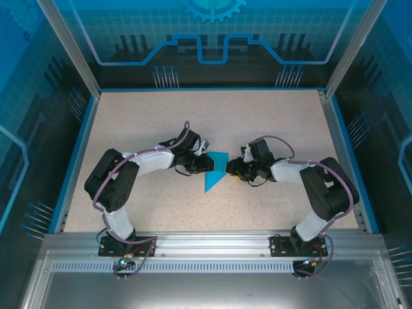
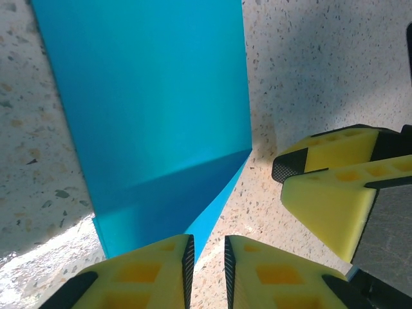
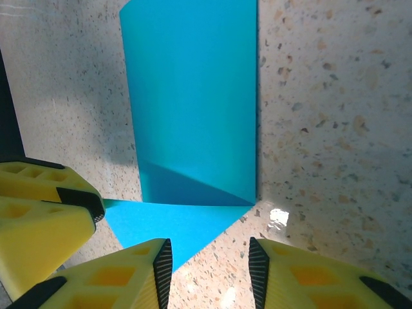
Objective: Fold a paper plane with a square sheet of paper (pick it up from the middle)
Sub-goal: Fourth fold the wing at the center of the table.
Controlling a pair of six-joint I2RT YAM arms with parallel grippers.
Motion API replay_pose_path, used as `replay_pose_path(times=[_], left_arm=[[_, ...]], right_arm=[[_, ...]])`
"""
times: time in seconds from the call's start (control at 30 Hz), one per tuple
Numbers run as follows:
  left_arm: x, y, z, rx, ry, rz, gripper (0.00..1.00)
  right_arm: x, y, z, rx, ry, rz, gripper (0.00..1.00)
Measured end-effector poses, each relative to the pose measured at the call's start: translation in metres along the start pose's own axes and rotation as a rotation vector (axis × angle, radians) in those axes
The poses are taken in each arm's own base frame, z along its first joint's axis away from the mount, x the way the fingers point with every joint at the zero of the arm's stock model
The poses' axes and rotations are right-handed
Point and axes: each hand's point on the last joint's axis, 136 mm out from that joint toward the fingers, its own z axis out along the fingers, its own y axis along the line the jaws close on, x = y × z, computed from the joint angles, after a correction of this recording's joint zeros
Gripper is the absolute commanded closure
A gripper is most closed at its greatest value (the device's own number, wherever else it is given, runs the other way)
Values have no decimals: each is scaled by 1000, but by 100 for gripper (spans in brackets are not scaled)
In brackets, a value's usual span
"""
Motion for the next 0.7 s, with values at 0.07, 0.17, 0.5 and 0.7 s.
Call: replay_pose_path(times=[0.07,0.17,0.5,0.7], left_arm=[[0,0,-1,-2,0,0,76],[1,-2,-3,-1,2,4,76],[8,-17,-4,83,50,14,74],[7,-15,0,77,56,25,76]], right_arm=[[1,0,0,0,2,-1,60],[1,-1,1,3,4,2,60],[2,-3,3,7,9,12,59],[2,-3,4,8,11,20,59]])
